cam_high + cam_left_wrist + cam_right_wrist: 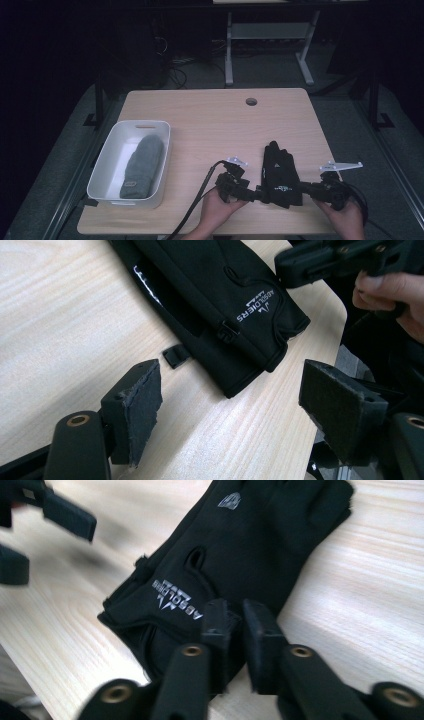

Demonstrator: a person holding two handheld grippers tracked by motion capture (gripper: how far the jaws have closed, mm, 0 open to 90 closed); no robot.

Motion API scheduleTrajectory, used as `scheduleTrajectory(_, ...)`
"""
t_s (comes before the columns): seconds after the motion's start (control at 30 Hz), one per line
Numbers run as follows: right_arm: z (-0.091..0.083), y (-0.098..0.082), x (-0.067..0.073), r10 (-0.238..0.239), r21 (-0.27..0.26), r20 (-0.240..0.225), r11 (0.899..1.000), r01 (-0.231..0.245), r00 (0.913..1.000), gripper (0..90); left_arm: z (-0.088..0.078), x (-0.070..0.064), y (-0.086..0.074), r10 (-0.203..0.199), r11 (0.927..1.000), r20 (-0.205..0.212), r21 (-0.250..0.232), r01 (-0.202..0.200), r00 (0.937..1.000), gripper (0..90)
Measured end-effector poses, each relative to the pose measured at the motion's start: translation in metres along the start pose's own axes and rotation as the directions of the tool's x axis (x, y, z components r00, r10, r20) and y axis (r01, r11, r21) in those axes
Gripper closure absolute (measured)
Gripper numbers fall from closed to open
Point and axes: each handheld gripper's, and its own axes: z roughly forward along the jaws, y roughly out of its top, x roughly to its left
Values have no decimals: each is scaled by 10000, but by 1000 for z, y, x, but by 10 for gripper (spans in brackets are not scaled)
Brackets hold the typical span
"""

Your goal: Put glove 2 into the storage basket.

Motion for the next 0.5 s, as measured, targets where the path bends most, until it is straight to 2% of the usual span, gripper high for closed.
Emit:
scheduleTrajectory(0.07,-2,-3,-8,291,-156,-190,9994,-294,9994,652,1,1,-1,2,10000,23,52,-2,10000,245)
scheduleTrajectory(0.1,-3,-5,-11,511,-78,-305,9986,-514,9982,606,2,1,-1,-36,10000,38,48,36,10000,246)
scheduleTrajectory(0.17,-2,-9,-15,654,175,-514,9978,-646,9965,534,3,2,-1,17,10000,58,94,-18,10000,256)
scheduleTrajectory(0.23,0,-13,-16,708,234,-543,9973,-696,9960,527,4,2,-1,-100,9999,84,16,100,9999,256)
scheduleTrajectory(0.27,3,-14,-17,789,321,-707,9965,-768,9944,548,5,2,-1,-84,9999,66,58,84,9999,256)
scheduleTrajectory(0.33,7,-16,-17,851,322,-965,9961,-823,9917,692,5,3,-1,0,9999,65,137,-1,10000,256)
scheduleTrajectory(0.43,7,-16,-17,821,209,-1194,9966,-802,9894,855,4,2,0,4,9999,53,112,-5,10000,256)
scheduleTrajectory(0.5,2,-13,-16,806,-30,-1345,9966,-818,9876,867,3,2,1,-27,10000,42,58,27,10000,256)
